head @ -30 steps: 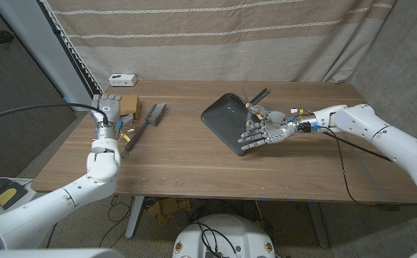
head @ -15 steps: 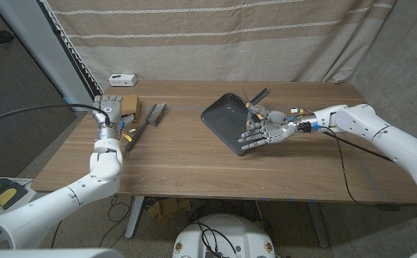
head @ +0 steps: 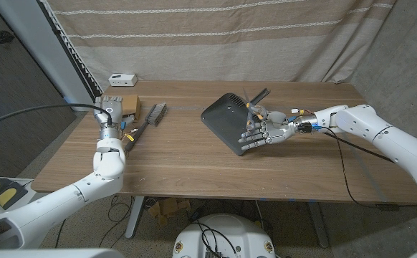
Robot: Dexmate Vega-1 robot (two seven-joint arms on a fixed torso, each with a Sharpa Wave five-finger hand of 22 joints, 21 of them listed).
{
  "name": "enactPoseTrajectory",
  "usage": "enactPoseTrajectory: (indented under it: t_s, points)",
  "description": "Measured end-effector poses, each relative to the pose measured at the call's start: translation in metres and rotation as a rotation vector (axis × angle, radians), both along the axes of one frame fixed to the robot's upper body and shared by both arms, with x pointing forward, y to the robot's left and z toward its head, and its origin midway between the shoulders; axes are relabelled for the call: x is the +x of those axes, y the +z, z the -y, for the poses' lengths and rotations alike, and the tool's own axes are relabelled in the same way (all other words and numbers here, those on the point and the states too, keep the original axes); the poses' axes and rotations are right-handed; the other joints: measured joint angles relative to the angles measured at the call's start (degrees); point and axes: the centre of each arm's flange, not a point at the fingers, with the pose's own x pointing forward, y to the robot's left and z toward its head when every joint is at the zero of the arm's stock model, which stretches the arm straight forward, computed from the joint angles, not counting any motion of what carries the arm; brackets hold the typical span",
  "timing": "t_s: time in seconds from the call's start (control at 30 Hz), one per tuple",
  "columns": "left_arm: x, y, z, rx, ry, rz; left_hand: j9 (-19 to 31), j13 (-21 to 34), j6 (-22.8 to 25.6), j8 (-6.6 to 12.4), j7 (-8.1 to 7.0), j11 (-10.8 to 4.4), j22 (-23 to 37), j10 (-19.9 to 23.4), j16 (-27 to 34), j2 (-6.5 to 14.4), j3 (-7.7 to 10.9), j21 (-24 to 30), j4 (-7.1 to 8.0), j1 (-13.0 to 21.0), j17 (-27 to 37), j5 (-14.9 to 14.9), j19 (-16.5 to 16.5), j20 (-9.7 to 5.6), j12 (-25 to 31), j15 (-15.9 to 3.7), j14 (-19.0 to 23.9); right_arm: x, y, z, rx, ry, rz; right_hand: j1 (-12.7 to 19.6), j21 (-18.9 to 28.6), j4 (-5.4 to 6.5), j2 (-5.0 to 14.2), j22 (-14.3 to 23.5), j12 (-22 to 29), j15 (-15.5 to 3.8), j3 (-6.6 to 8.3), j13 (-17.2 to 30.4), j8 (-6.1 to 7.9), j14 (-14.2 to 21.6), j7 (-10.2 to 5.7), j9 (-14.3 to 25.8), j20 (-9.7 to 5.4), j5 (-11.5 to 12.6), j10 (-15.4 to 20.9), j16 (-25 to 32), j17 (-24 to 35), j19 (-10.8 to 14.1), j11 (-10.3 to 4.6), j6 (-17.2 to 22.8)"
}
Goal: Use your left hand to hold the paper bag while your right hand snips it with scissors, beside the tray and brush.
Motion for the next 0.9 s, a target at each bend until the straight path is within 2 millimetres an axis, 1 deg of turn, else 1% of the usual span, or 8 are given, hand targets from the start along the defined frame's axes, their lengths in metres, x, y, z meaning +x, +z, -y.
enactPoseTrajectory:
  t_s: [0.1, 0.23, 0.33, 0.43, 0.57, 0.9]
  points:
    - [0.0010, 0.0000, 0.0000, 0.000, 0.003, -0.001, 0.00, 0.00, 0.31, 0.00, 0.30, 0.00, 0.00, 0.00, 0.00, 0.00, 0.00, 0.00, 0.00, 0.00, 0.00, 0.00, 0.00, 0.00, 0.00, 0.00, 0.00, 0.0003, -0.0002, 0.0004, 0.001, -0.001, -0.001, 0.00, 0.00, 0.00, 0.00, 0.00, -0.01, 0.00, 0.00, 0.00, 0.00, 0.00, 0.00, 0.00, 0.00, 0.00, 0.00, 0.00, 0.00, 0.00, 0.00, 0.00]
    - [0.0027, -0.0006, 0.0004, -0.001, 0.004, -0.003, 0.00, 0.00, 0.32, 0.00, 0.31, 0.00, 0.12, 0.00, 0.00, 0.00, 0.00, 0.00, 0.00, 0.00, 0.00, 0.00, 0.00, 0.00, 0.00, 0.00, 0.00, 0.0008, 0.0003, 0.0006, 0.002, -0.002, -0.001, 0.00, 0.00, -0.06, 0.00, 0.00, -0.01, 0.00, -0.07, 0.00, 0.00, 0.00, 0.00, 0.00, 0.00, 0.00, 0.00, 0.00, 0.00, 0.00, 0.00, 0.00]
    - [0.0035, -0.0009, 0.0001, -0.002, 0.007, -0.004, -0.01, 0.00, 0.32, 0.00, 0.31, 0.00, 0.13, 0.00, 0.00, 0.00, 0.00, 0.00, 0.00, 0.00, 0.00, 0.00, 0.00, 0.00, 0.00, 0.00, 0.00, 0.0014, 0.0011, 0.0008, 0.003, -0.003, -0.001, 0.00, 0.00, -0.13, 0.00, 0.00, -0.03, 0.00, -0.13, 0.00, 0.44, 0.00, 0.00, 0.00, 0.00, 0.00, -0.01, 0.00, 0.00, 0.00, 0.01, 0.00]
    - [0.0043, -0.0011, -0.0001, -0.003, 0.008, -0.003, 0.25, -0.01, 0.62, 0.00, 0.61, 0.00, 0.13, 0.00, 0.00, 0.00, -0.24, -0.21, 0.24, 0.00, 0.00, 0.00, 0.00, 0.00, 0.45, 0.00, 0.00, 0.0019, 0.0014, 0.0005, 0.003, -0.003, -0.002, 0.00, 0.00, -0.13, 0.00, 0.00, -0.03, 0.00, -0.13, -0.01, 0.45, 0.00, 0.00, 0.00, 0.00, 0.00, -0.09, 0.00, -0.01, 0.00, 0.09, 0.00]
    - [0.0059, -0.0020, -0.0001, -0.003, 0.010, -0.004, 0.26, 0.00, 0.63, 0.00, 0.62, 0.00, 0.13, 0.00, 0.00, 0.00, -0.24, -0.21, 0.24, 0.00, 0.00, 0.00, 0.00, 0.00, 0.45, 0.31, 0.31, 0.0025, 0.0017, 0.0000, 0.002, -0.003, -0.002, 0.00, -0.10, -0.13, 0.00, 0.00, -0.04, 0.00, -0.13, -0.01, 0.45, 0.00, 0.00, 0.00, 0.00, 0.00, 0.04, 0.00, -0.01, -0.01, -0.03, -0.01]
    - [0.0096, -0.0032, 0.0004, -0.003, 0.014, -0.003, 0.26, 0.27, 0.63, 0.00, 0.61, 0.00, 0.13, 0.00, 0.00, 0.00, -0.42, -0.21, 0.42, 0.00, 0.00, 0.00, -0.01, 0.00, 0.46, 0.31, 0.31, 0.0030, 0.0022, -0.0012, 0.000, -0.002, -0.002, 0.00, -0.44, -0.13, 0.00, 0.00, -0.22, 0.00, -0.13, -0.01, 0.44, 0.00, 0.00, -0.01, -0.11, 0.00, 0.13, -0.22, -0.01, 0.10, -0.13, -0.01]
